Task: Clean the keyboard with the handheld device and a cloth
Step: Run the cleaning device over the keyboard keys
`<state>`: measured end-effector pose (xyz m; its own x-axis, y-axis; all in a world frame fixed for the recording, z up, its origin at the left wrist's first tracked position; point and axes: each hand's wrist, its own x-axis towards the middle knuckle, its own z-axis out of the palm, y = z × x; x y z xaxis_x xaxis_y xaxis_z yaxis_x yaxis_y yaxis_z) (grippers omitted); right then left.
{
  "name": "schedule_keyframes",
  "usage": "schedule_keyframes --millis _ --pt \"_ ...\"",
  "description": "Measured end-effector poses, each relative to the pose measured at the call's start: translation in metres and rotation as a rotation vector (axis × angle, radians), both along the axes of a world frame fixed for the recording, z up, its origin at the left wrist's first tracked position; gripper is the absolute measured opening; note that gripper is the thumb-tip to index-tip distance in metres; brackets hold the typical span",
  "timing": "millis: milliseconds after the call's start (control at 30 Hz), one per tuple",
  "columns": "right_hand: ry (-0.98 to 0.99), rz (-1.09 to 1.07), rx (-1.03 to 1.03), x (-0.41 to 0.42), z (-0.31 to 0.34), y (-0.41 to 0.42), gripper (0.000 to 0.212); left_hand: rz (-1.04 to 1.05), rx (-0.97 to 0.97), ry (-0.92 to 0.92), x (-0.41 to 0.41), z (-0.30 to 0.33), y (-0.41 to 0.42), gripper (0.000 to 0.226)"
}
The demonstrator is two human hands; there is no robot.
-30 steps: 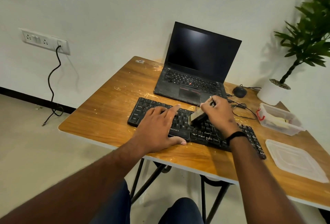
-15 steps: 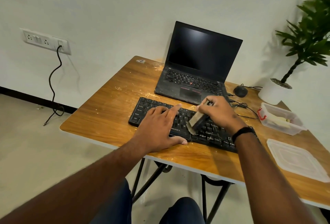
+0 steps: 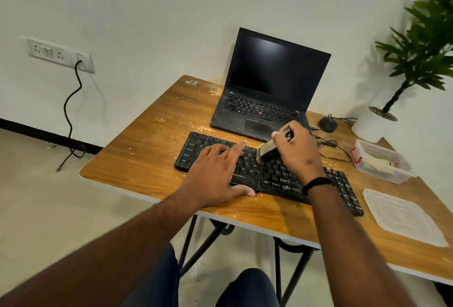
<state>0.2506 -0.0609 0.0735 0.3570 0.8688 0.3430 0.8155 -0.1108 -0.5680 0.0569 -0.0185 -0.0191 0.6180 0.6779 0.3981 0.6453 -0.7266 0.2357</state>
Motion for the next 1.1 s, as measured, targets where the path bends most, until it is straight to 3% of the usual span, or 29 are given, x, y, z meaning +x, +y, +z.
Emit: schedule_keyframes --millis 67,233,400,467,667,867,1000,1100 --pt "0.0 -0.035 0.051 -0.009 -0.007 -0.001 0.015 0.004 0.004 -0.004 0.0 0.0 -0.001 0.118" --pt "0.092 0.188 -0.084 -0.005 -0.005 -0.01 0.013 0.006 0.004 0.004 0.0 0.0 0.0 0.119" --pt "0.115 -0.083 0.082 0.008 -0.01 -0.008 0.018 0.001 0.001 -0.006 0.001 0.0 0.0 0.119" --pt "0.171 -0.061 0.096 -0.007 -0.02 -0.007 0.017 0.003 -0.001 -0.005 0.0 0.0 0.0 0.118" --pt "0.122 0.106 -0.082 -0.006 -0.011 -0.011 0.012 0.01 0.009 0.004 0.0 -0.001 0.0 0.119" --pt "-0.159 -0.118 -0.021 -0.016 -0.004 0.003 0.015 0.004 0.018 -0.005 0.0 0.0 -0.001 0.118" --pt "-0.137 0.093 0.019 -0.047 -0.009 0.01 0.012 0.017 0.033 -0.007 0.0 0.004 -0.004 0.118" --pt "-0.05 0.187 -0.091 -0.038 -0.001 0.01 0.01 0.016 0.041 -0.008 0.0 0.004 -0.004 0.12"
